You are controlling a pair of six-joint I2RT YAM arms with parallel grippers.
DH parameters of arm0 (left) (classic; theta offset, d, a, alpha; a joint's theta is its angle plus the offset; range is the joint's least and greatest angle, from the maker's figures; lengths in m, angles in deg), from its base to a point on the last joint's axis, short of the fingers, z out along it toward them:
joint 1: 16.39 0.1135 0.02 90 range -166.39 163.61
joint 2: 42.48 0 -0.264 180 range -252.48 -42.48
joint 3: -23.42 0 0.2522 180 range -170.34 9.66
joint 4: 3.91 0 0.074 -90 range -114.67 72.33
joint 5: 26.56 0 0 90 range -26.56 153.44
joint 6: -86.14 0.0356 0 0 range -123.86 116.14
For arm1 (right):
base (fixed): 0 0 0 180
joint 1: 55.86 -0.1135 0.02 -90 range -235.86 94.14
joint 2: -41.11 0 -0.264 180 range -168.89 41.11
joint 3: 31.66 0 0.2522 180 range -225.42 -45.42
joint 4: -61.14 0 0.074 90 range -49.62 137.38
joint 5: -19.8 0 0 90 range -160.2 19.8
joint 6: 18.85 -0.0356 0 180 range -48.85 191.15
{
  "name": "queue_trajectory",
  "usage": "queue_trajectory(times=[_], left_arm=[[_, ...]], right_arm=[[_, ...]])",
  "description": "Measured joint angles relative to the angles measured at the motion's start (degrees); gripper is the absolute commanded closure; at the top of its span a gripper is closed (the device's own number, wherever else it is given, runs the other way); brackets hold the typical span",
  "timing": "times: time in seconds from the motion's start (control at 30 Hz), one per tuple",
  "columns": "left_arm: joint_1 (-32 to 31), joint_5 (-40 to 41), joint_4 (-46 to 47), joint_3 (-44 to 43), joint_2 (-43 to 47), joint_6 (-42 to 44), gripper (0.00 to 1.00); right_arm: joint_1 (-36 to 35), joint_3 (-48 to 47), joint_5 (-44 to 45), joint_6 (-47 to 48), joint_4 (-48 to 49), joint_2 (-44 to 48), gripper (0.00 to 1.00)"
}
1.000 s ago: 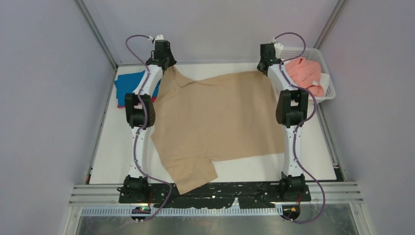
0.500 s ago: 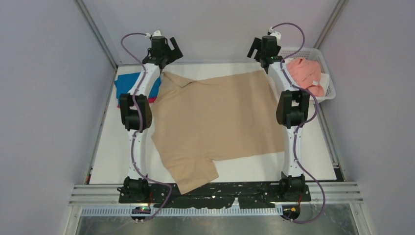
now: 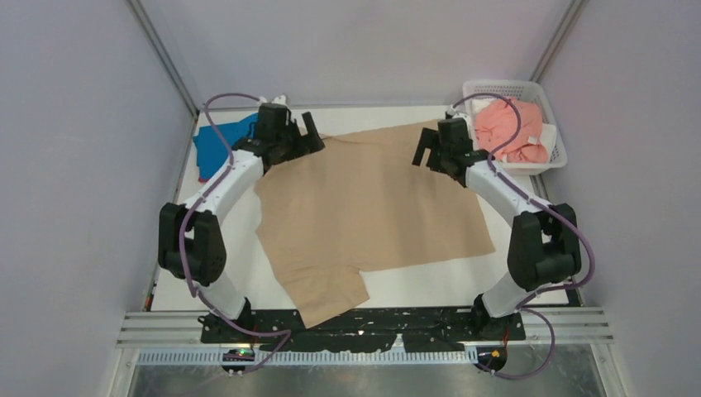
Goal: Fold and stack the t-shirts
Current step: Flatten out the tshirt
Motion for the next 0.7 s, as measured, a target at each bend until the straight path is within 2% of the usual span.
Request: queue_trajectory(times=[0.2, 0.33, 0.47, 0.7], left_arm=[[-4.7, -2.3, 0.4, 26.1, 10.7, -1.6, 0.0], [-5.0, -2.4, 0.3, 36.1, 13.0, -3.0, 0.0], [-5.0, -1.7, 1.2, 40.8, 14.8, -4.3, 0.0], [-2.8, 2.6, 0.4, 41.0, 15.2, -5.2, 0.0]], right_arm=[[-0.7, 22.0, 0.0, -5.0, -1.6, 8.0, 0.05], [-0.9, 30.1, -0.3, -7.8, -2.1, 10.8, 0.05], [-1.0, 34.7, -2.1, -10.3, 0.5, 15.4, 0.05], [-1.6, 41.0, -3.9, -12.5, 3.3, 22.4, 0.05]])
